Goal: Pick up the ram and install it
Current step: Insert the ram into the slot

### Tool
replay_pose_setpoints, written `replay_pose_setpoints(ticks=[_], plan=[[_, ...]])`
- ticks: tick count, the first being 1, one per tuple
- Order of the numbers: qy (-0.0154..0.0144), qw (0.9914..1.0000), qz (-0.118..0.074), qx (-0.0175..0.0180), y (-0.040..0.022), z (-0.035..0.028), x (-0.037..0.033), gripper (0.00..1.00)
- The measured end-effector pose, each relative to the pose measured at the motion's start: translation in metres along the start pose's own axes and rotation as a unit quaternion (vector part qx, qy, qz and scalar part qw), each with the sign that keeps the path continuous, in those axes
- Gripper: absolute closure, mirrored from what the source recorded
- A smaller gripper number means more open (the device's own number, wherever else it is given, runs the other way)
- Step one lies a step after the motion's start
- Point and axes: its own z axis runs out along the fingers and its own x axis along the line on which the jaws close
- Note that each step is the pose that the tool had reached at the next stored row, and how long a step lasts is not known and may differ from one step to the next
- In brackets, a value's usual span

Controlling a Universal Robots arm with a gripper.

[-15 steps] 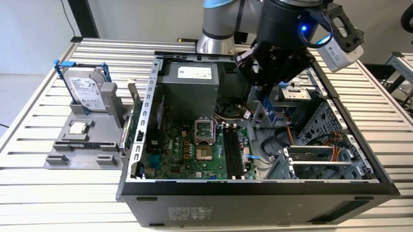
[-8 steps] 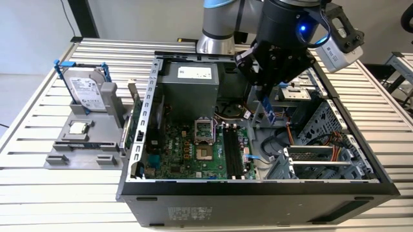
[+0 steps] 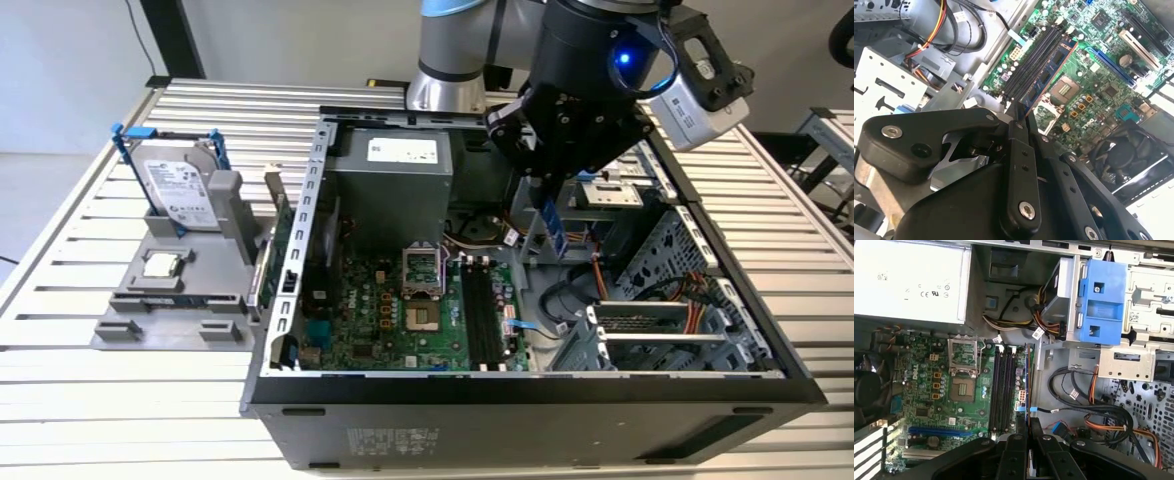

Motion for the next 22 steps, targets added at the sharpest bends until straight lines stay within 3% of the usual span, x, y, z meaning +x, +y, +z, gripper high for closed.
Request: replay_pose_setpoints(ticks=[22], plan=[[0.0,1.0,0.002,0.0001,-0.0001,0.0027,0.0001,1.0]])
